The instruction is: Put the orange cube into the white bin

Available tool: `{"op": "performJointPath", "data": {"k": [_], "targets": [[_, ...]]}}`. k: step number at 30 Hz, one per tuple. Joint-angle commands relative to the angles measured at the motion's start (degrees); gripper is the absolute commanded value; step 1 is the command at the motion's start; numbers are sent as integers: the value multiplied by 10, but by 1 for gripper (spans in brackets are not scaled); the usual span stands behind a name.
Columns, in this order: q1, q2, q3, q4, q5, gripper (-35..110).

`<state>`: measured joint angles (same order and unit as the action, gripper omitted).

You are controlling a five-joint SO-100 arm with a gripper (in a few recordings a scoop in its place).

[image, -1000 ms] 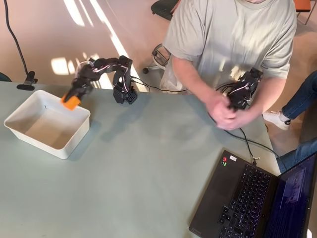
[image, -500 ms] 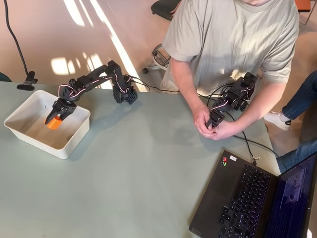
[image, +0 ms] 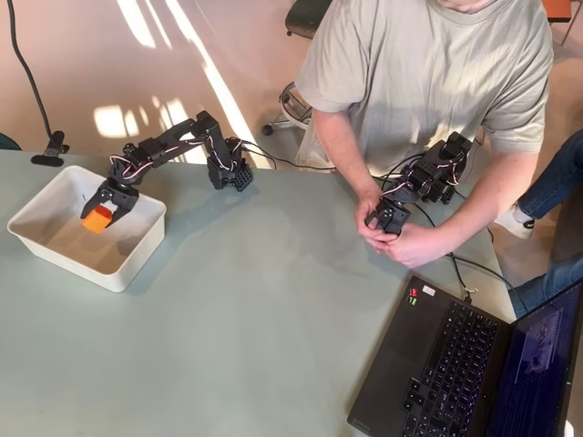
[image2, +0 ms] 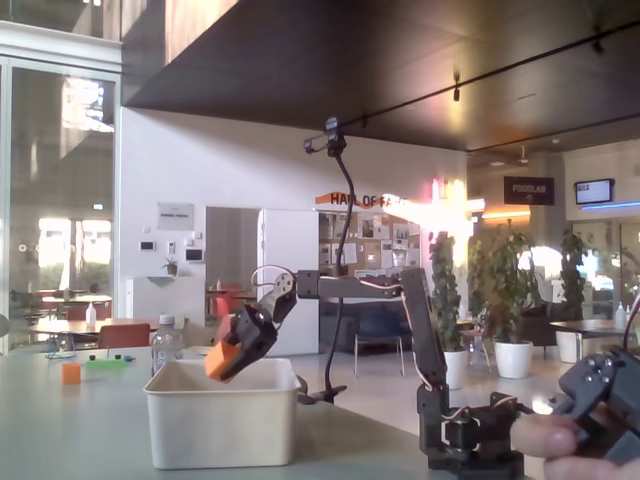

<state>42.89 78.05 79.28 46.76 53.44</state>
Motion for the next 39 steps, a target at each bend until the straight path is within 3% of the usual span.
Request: {"op": "performJointPath", "data": {"k": [1,5,13,16,31,39], "targets": [[0,5,-5,4,20,25],[-1,0,-4,4,18,30],[-9,-11,-4,10,17,65],[-10,-11,-6,10,17,72],[-40,193,-25,11,-28,72],[-206,374,-22,11,-190,72]]}}
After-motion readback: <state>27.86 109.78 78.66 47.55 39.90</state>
